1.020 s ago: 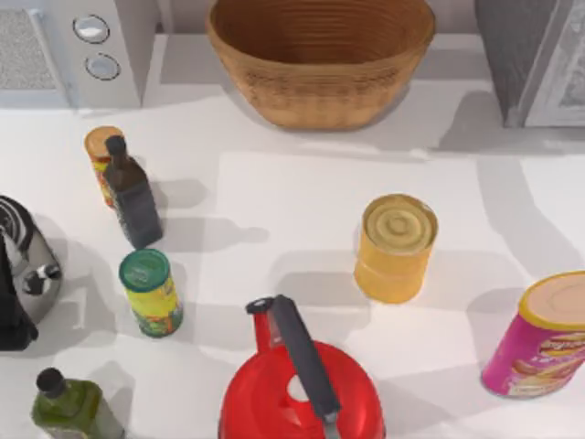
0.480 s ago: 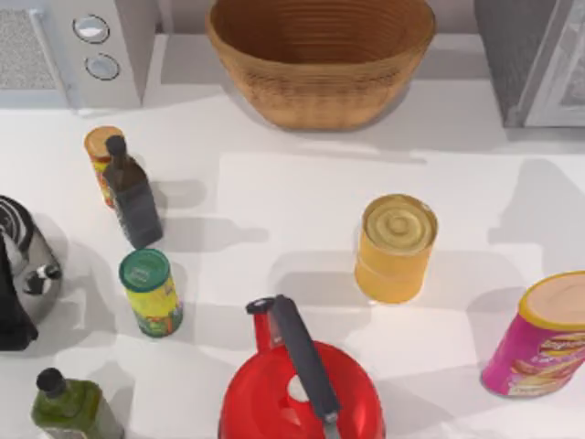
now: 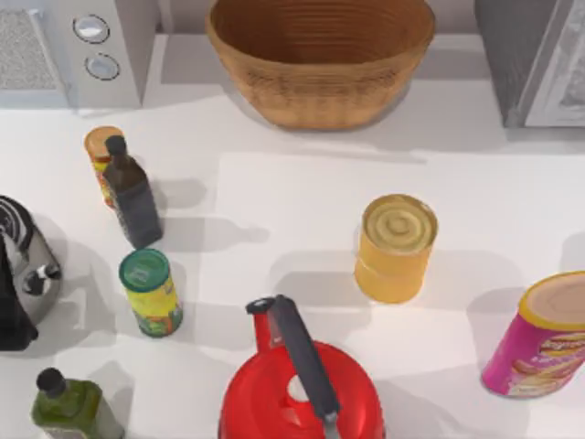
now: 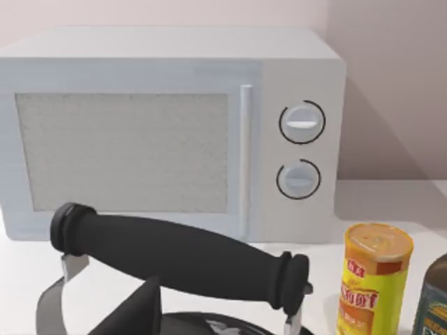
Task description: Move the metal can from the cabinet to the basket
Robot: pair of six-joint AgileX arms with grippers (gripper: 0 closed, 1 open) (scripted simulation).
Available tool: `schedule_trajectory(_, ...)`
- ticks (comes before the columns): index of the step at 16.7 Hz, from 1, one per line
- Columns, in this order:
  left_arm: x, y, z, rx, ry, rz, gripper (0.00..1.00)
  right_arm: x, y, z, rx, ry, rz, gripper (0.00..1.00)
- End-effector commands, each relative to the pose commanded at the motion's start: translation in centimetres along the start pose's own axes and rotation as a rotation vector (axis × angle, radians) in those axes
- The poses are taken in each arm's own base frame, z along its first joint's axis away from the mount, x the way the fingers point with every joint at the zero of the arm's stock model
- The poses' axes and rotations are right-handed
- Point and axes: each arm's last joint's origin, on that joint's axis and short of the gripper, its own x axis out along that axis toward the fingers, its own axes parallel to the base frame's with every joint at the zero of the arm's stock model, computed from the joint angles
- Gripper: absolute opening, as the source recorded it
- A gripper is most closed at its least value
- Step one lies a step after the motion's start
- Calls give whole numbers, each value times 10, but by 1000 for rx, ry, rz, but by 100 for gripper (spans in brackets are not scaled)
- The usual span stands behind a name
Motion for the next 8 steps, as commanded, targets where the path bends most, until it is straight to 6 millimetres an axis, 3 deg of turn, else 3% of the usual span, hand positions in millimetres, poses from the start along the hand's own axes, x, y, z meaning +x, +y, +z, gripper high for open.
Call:
schedule_trajectory(4, 0, 0, 0, 0, 0, 0, 100, 1, -4, -34, 5, -54, 3, 0)
schedule_trajectory(8, 0, 0, 0, 0, 0, 0, 100, 1, -4, -37, 5, -61, 3, 0)
